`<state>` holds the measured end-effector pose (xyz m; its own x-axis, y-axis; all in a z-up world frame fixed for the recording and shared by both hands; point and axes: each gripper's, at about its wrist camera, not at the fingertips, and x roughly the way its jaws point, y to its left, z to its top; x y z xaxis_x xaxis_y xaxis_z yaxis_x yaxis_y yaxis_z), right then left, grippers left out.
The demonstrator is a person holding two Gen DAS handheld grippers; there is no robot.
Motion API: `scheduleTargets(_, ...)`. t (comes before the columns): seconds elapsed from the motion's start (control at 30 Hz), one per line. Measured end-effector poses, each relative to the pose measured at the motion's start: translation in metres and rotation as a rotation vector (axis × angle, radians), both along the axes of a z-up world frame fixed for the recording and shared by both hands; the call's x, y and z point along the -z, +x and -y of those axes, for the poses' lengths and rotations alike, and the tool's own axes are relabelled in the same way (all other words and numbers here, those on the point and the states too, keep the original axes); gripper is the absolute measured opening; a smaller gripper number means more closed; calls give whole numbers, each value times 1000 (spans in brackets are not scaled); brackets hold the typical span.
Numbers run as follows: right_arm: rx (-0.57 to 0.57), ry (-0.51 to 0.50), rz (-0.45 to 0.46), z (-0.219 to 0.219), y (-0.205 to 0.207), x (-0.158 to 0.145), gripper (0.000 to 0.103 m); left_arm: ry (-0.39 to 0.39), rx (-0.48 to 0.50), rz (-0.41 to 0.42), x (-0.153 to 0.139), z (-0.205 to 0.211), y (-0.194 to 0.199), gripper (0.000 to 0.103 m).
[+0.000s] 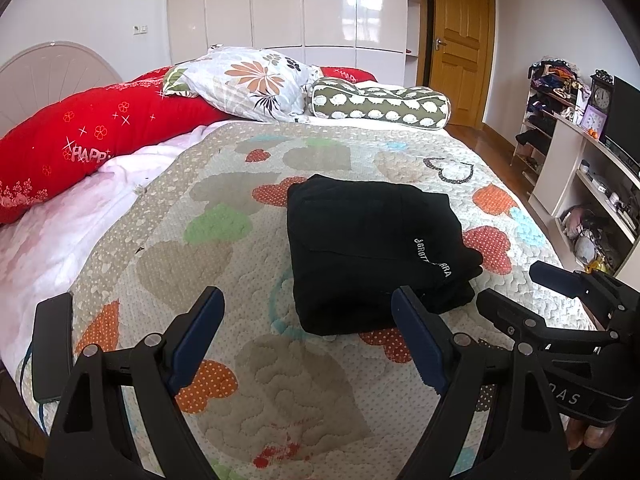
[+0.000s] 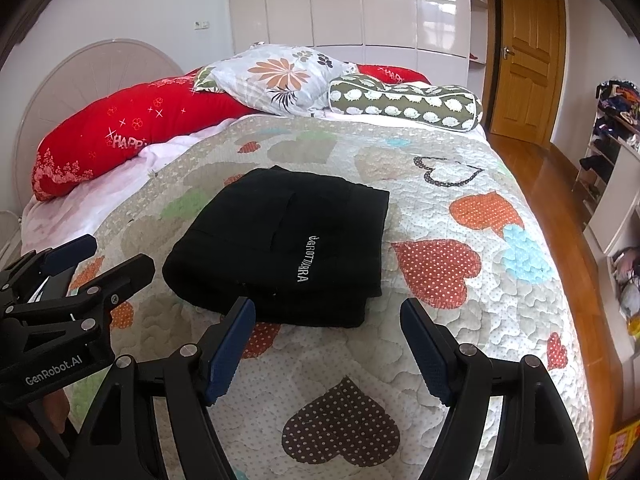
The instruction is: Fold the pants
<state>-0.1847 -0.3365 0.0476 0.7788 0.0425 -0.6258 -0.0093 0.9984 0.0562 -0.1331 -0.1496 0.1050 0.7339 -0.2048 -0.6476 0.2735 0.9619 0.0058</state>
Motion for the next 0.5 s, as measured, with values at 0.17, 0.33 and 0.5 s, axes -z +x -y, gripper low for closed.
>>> scheduleTargets(0.17,-2,-1,-10,1,0,2,77,1,0,0,0,0,0,86)
scheduleTargets(0.33,0,0,-6,1,-1,2,77,-4,5,10,0,-1,-2,86)
scheduleTargets(0.5,3,-1,-8,2,-2,2,77,13,13,33,-2,-1,-6,86)
